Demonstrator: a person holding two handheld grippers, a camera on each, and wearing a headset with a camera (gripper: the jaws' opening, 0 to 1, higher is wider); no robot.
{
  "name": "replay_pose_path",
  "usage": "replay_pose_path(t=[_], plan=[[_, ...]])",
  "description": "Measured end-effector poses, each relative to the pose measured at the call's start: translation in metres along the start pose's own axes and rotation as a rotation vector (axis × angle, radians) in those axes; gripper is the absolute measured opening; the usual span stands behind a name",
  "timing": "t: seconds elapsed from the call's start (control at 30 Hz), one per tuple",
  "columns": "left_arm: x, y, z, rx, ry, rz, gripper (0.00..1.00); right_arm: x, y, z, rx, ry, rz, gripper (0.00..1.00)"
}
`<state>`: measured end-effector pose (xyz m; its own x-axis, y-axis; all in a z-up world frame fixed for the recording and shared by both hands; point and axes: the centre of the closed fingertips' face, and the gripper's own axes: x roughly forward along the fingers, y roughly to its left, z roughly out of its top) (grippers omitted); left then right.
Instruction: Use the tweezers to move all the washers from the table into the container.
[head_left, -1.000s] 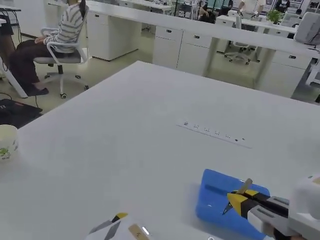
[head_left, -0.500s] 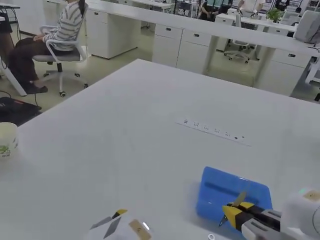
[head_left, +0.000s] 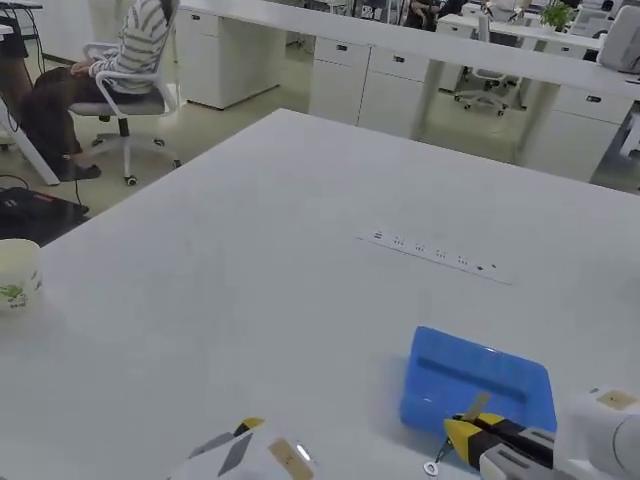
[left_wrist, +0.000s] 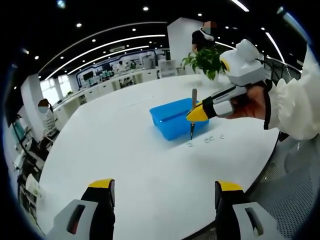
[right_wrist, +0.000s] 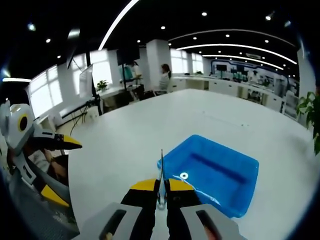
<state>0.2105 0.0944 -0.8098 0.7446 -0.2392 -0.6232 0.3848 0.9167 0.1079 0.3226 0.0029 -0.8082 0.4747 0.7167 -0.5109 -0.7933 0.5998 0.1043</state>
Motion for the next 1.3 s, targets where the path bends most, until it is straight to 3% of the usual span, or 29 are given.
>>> replay_pose_path(t=[0.8, 1.3], plan=[[0.001, -0.001, -0.004, 0.008, 0.025, -0.001, 0.82, 0.011, -0.004, -0.009, -0.006, 0.015, -0.008, 0.03], [0.002, 0.0, -0.005, 0.01, 0.034, 0.002, 0.81, 0.005, -0.003, -0.015, -0.035, 0.02, -0.022, 0.03]])
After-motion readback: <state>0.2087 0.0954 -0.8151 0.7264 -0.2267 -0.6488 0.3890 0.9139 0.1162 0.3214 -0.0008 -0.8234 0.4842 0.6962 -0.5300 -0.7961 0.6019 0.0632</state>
